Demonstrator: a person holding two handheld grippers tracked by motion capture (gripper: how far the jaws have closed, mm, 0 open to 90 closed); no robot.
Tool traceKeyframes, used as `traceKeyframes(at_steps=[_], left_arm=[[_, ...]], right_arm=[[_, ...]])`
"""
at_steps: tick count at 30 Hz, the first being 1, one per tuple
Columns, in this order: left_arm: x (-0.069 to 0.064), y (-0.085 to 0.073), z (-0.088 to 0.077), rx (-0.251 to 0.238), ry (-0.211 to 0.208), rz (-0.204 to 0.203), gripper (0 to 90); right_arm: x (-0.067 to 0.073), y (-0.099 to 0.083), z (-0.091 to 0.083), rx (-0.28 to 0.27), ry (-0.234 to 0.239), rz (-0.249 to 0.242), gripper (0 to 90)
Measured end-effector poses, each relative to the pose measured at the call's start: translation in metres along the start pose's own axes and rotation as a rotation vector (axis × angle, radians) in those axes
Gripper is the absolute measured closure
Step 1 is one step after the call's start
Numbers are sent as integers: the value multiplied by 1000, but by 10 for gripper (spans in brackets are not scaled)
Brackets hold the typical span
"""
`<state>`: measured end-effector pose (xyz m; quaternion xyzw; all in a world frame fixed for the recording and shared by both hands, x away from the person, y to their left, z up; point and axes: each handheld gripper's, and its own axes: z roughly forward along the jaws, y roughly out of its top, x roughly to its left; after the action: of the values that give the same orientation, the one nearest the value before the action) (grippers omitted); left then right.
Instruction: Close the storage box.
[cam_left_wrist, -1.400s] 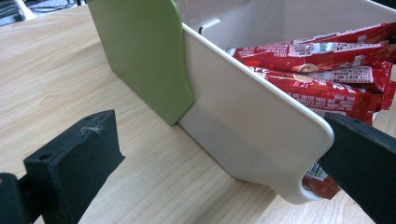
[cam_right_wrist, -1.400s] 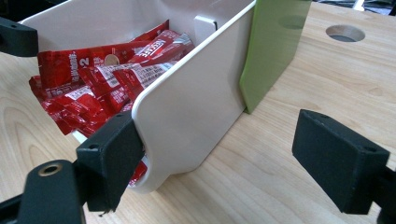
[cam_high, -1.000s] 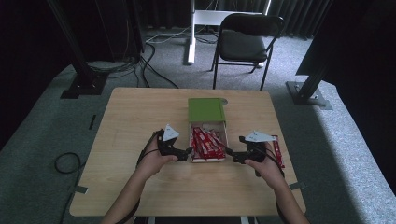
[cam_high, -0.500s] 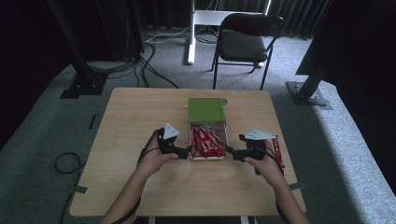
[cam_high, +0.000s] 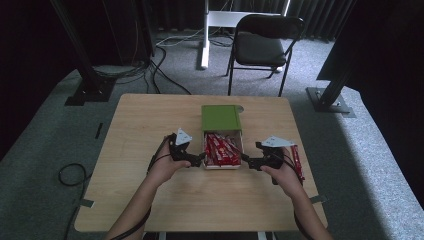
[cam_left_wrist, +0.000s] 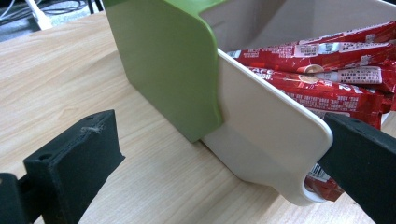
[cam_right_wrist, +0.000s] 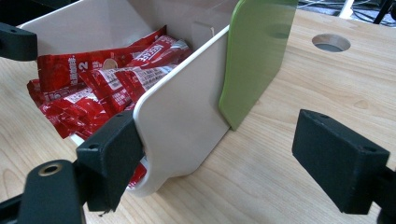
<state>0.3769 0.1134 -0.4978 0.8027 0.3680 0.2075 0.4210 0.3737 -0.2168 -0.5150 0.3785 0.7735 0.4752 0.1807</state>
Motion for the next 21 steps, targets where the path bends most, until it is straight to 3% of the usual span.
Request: traceKeyframes(at_steps=[21], left_arm=[[7,4,8,-4,5,-36,9]], right_arm=[[-6,7,6,-7,-18,10,159]])
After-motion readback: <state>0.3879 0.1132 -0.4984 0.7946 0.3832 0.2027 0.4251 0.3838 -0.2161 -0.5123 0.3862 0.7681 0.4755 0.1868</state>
